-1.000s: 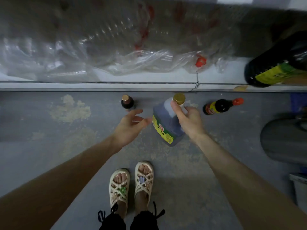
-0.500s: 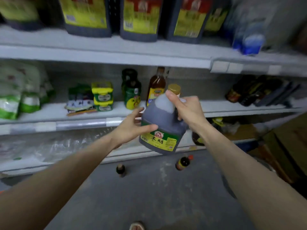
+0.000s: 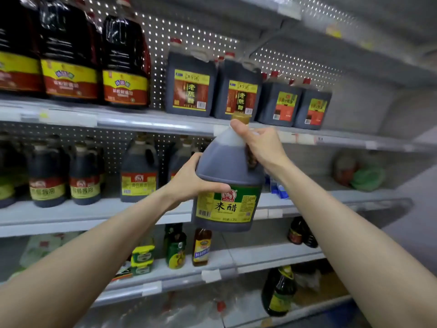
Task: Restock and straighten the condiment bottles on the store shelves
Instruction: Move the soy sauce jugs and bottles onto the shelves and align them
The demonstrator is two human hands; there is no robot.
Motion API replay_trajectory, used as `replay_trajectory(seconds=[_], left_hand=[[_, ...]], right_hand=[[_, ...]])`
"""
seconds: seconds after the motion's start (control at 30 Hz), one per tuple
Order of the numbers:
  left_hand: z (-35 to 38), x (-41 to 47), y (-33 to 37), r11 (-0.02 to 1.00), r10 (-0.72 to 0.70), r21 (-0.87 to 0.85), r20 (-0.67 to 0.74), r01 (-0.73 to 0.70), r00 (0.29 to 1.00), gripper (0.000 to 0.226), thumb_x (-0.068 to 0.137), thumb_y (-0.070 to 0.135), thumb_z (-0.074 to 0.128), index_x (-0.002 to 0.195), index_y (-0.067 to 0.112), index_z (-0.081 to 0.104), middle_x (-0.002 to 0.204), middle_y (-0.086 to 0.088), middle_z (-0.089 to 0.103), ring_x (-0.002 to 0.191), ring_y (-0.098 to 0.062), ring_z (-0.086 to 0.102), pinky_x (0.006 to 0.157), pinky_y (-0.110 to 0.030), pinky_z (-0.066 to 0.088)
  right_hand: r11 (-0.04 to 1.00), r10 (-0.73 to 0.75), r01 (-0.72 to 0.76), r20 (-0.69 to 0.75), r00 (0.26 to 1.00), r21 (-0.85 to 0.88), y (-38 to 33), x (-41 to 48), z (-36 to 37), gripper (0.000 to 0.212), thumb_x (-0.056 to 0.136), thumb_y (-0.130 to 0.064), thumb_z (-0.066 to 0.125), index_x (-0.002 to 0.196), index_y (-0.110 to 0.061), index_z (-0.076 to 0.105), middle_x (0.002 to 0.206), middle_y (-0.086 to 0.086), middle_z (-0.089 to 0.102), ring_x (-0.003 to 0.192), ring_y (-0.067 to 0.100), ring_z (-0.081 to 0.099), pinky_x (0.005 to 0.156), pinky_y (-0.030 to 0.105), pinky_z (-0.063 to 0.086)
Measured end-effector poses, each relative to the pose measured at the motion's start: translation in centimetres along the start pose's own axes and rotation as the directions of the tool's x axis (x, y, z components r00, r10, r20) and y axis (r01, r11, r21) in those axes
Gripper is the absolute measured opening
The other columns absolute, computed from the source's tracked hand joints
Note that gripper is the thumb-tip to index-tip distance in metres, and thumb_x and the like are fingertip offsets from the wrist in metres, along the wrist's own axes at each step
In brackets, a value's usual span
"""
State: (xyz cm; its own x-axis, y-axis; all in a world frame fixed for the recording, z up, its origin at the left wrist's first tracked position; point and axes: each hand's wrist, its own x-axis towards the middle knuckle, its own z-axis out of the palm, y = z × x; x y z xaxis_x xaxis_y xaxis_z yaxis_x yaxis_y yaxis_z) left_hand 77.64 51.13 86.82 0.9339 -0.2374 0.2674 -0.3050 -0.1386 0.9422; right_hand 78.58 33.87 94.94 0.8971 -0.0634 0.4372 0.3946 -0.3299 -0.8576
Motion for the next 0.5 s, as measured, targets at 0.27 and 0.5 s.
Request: replay_trajectory(seconds=[0.27,0.5], left_hand=[[3.0,2.2,5.9,0.996,0.09,0.026,-0.045,-0.089,0.995,0.073,0.059,0.018,0.092,0.116,0.027,0.046,0.111,0.003,0.063,0.098,-0.012,0.065,0.076,-0.028,0.056],[9.9,7.2,6.8,0.992,0.118,0.063,-0.096,-0.112,0.988,0.091,0.041,0.04,0.092,0.119,0.03,0.048,0.112,0.004,0.065,0.098,-0.012,0.067,0.084,-0.039,0.058]], right_hand=[[0.994,-0.109,0.109,0.01,0.994,0.017,-3.3,2.4,-5.3,0.061,0.076,-0.048,0.076,0.035,-0.02,0.04,0.038,-0.01,0.041,0.035,0.006,0.039,0.042,0.021,0.029],[0.985,-0.172,0.171,0.073,0.982,0.025,-0.1,6.4,-12.5,0.059,0.06,-0.06,0.078,0.056,-0.013,0.044,0.056,0.009,0.037,0.046,0.019,0.033,0.046,0.024,0.023]])
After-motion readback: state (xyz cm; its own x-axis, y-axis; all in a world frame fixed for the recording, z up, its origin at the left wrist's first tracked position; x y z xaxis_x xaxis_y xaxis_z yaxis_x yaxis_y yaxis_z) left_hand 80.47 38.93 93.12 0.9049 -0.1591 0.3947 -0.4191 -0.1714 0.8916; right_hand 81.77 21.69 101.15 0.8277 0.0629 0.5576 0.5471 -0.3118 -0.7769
